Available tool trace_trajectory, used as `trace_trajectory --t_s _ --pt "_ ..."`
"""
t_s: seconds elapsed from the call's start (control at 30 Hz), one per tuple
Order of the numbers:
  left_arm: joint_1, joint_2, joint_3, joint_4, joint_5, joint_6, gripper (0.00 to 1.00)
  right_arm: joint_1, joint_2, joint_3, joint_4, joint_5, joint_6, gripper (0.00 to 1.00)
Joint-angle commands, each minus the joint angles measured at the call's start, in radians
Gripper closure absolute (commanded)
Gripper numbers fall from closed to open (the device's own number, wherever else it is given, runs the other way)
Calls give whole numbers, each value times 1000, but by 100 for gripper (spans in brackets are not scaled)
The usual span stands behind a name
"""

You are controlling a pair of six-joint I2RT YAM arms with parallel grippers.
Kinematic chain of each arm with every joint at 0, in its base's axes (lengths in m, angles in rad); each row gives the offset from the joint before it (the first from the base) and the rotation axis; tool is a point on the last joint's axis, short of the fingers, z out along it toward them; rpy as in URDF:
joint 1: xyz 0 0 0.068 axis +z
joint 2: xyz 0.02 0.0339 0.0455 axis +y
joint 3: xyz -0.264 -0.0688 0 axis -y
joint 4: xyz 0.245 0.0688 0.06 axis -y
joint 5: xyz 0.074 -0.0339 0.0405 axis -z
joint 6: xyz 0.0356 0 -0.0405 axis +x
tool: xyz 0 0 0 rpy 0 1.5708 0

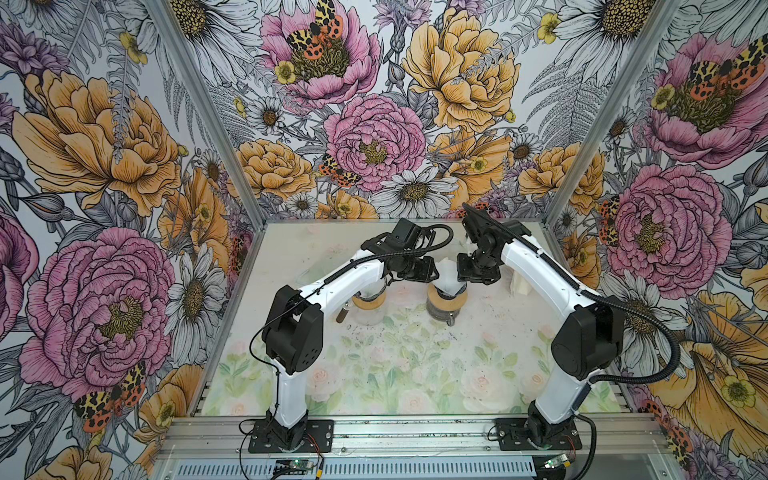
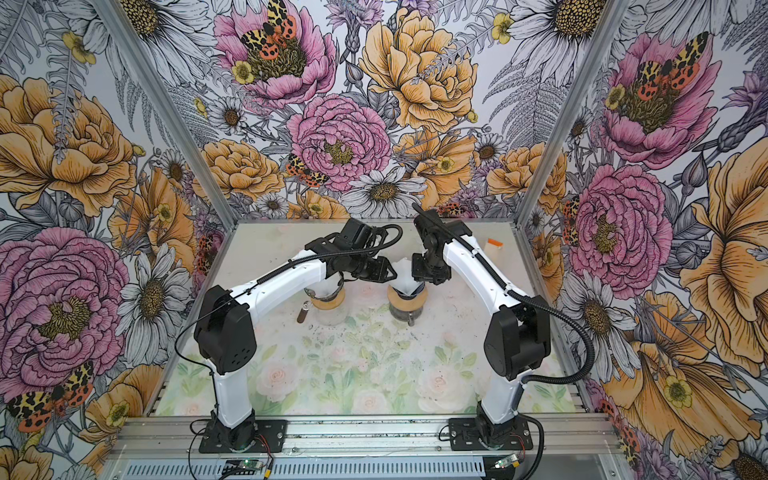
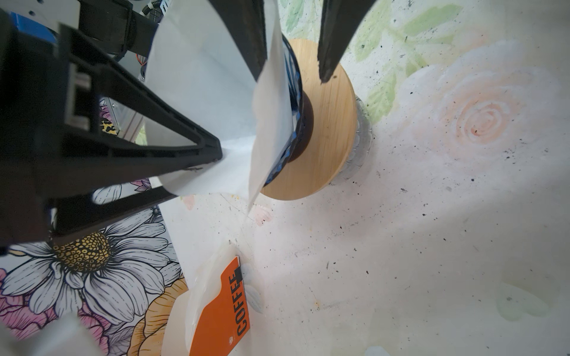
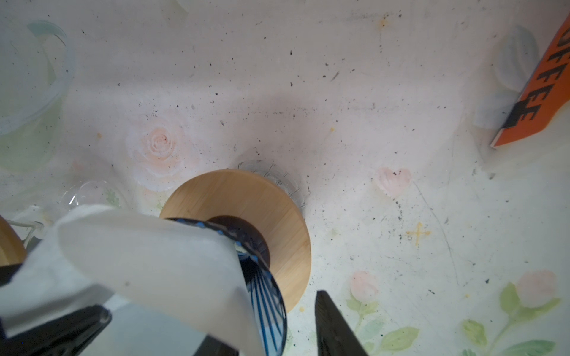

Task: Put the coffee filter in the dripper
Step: 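Lower the filter into the blue dripper with both grippers, pressing it down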

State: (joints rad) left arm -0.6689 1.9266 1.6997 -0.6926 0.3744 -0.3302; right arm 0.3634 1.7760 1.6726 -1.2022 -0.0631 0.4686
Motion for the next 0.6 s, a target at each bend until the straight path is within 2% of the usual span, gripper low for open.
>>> trace_trajectory --t_s 0.0,0.57 --pt "8 13 7 -2 -14 21 70 3 15 -14 37 5 -12 59" --pt "8 27 6 -2 -11 16 70 -6 4 -95 119 -2 -11 60"
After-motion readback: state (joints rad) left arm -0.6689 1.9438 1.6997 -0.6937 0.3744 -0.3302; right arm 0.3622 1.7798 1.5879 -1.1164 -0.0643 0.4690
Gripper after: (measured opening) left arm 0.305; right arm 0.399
